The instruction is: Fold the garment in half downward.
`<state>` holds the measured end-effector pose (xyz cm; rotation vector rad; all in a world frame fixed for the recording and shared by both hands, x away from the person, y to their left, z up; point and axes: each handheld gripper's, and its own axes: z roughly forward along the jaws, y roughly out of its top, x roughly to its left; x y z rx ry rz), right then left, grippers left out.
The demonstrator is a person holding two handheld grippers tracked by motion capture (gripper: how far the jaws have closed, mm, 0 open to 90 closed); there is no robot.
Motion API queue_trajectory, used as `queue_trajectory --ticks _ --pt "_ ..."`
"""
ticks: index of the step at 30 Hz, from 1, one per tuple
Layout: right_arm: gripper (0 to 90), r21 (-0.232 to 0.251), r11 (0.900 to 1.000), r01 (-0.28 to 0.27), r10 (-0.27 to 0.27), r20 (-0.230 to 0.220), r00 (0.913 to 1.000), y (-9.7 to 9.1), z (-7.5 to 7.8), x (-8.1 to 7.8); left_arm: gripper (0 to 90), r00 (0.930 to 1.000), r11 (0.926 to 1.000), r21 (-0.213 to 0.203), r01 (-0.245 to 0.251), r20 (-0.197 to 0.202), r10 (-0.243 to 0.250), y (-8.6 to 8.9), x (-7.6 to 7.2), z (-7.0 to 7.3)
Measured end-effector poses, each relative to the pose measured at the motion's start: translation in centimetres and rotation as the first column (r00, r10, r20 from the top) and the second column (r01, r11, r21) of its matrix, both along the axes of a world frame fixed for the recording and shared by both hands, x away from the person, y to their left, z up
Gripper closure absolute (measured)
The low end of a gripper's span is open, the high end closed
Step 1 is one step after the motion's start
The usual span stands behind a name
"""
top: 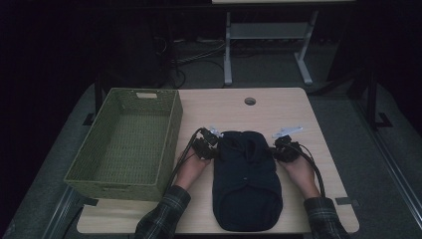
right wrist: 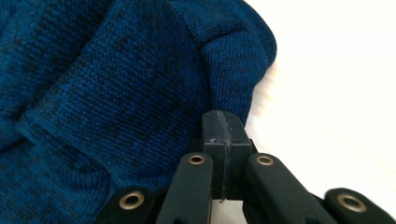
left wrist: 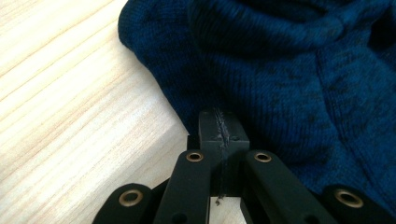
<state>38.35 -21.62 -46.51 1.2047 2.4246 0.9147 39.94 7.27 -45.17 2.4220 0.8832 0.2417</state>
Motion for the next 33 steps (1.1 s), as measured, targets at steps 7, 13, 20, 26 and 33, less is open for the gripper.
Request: queue_trajectory --ticks 7,13,20,26,33 --pt "90.0 -0.079 0.9968 0.002 -0.002 0.006 1.0000 -0.4 0.3 -1.5 90.0 0.9999 0.9999 0.007 0.008 0.007 -0.009 0.3 -0.8 0.0" --pt "86.2 -0.016 0.9999 -0.003 0.003 -0.025 0.9997 -1.2 0.4 -1.7 86.5 0.9998 0.9998 -0.015 0.011 -0.017 -0.012 0.5 -0.8 0.2" --pt "77.9 0.016 0.9998 -0.009 0.009 -0.003 1.0000 -1.9 2.1 -1.2 77.7 0.9998 0.9985 -0.053 -0.015 -0.017 0.014 1.2 0.1 1.7" --pt "64.7 0.045 0.9987 -0.022 0.022 -0.015 0.9996 -2.0 3.7 0.3 65.7 0.9990 0.9981 -0.050 -0.036 0.024 0.037 1.2 1.3 2.8" --pt "59.6 0.082 0.9962 -0.028 0.030 -0.026 0.9992 -1.7 4.2 2.7 58.8 0.9971 0.9946 -0.094 -0.045 0.057 0.050 0.8 3.5 3.1"
